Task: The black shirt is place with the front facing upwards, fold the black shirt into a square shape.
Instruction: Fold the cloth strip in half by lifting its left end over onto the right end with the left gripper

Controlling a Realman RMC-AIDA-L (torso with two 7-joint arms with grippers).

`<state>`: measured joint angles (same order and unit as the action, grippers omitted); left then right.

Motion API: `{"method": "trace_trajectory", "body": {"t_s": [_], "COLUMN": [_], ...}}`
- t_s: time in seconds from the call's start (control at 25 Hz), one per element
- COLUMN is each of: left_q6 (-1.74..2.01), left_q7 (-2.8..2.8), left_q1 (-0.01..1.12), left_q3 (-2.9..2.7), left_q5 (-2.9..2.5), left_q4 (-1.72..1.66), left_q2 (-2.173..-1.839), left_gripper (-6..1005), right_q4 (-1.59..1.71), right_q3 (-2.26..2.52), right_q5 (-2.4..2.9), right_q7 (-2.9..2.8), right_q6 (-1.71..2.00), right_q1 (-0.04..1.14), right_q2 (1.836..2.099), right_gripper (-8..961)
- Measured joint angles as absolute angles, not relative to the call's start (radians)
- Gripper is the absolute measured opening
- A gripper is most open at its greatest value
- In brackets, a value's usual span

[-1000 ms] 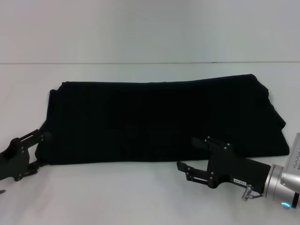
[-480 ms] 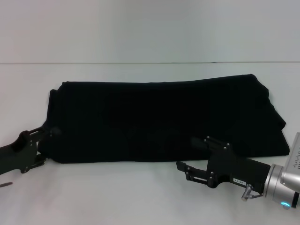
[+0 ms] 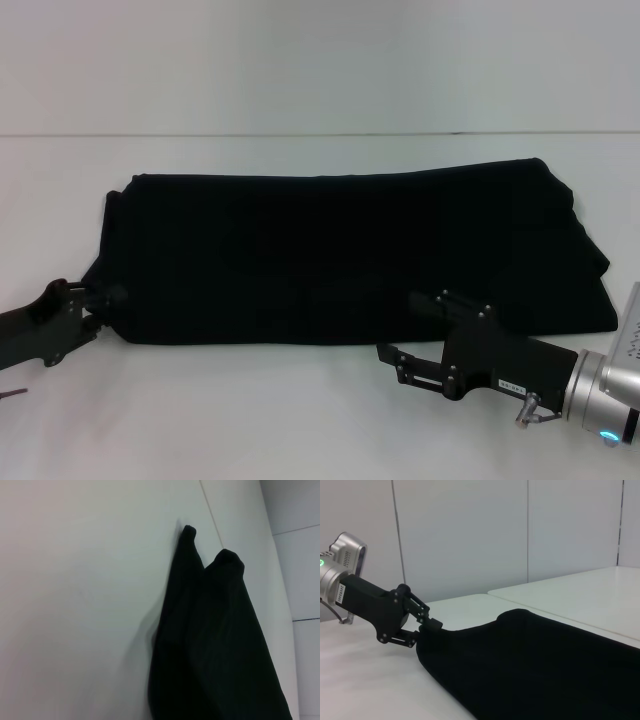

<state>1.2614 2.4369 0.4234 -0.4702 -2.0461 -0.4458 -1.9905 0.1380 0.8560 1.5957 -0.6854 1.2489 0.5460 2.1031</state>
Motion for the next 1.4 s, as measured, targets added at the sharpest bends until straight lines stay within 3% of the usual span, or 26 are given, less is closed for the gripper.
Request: {"method": "trace_trajectory", "body": {"t_s": [0.52,0.72,1.12,1.4], "left_q6": [1.244,1.215,1.192,1.223], "left_q7": [2.428,2.419,2.409,2.411], "left_q1": [0.427,0.42,0.403,0.415], "left_q3": [-0.471,-0.455,-0.354,-0.303], "left_q5": [-2.046,-2.04,-2.045,-2.026], "left_q4": [-0.448,-0.448,-0.484,-0.496], "left_q2": [-1.991,-1.981,-1.916,-1.906], "left_gripper": [42,32,32,32], "right_q4": [0.138,0.138,0.141,0.142], "right_q3": [0.856,0.854,0.851,0.817], "right_q5": [1.586,1.56,1.473,1.468], "right_q7": [-0.686,-0.686,-0.687,-0.687], "right_q6": [1.249,1.248,1.23,1.217], "right_q1": [0.549,0.548,0.522,0.496], "right_q2": [2.103,2.103,2.097,2.095], "right_gripper": [829,827,826,827]}}
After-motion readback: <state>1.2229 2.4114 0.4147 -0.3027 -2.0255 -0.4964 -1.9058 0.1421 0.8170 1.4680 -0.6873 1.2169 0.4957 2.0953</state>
